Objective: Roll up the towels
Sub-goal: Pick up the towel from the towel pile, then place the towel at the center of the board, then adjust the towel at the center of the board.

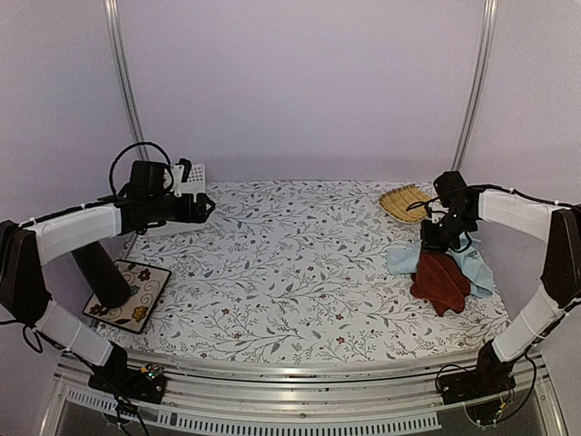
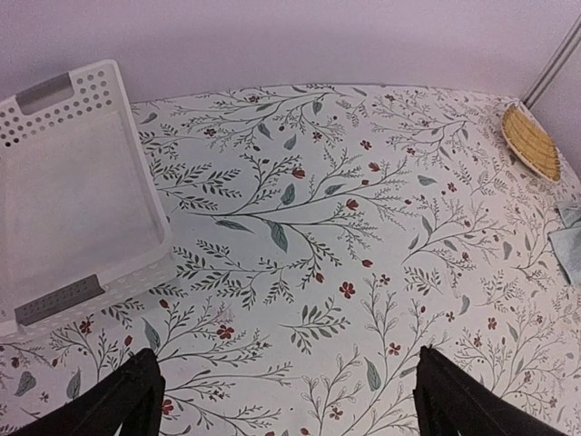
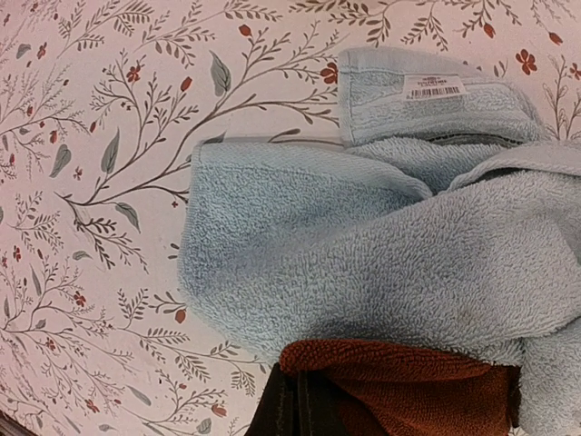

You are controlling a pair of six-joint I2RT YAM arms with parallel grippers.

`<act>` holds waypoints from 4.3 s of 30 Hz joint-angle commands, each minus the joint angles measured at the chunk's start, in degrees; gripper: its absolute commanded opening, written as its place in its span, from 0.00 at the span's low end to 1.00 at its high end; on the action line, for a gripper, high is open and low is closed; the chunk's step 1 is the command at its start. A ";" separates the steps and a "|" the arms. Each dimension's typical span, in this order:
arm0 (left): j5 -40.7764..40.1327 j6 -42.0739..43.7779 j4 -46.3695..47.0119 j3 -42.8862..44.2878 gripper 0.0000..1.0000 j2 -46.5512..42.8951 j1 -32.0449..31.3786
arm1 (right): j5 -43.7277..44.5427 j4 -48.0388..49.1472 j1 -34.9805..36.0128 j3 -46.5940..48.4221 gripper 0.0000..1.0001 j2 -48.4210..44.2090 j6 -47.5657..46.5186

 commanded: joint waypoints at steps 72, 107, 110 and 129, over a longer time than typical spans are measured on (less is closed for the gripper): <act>5.03 0.54 4.96 5.76 0.97 5.70 -6.75 | -32.10 23.82 2.33 2.87 0.02 -7.05 7.27; -3.12 4.87 -18.75 36.72 0.97 41.60 -25.65 | -1.23 2.96 -1.42 1.64 0.84 -10.43 10.50; -5.04 6.23 -22.60 38.85 0.97 43.61 -26.85 | -0.14 0.71 -1.38 2.41 0.91 -10.73 10.87; -15.62 7.70 -31.30 33.45 0.97 42.76 -28.45 | -7.44 1.95 -1.38 -2.05 0.99 -9.74 16.42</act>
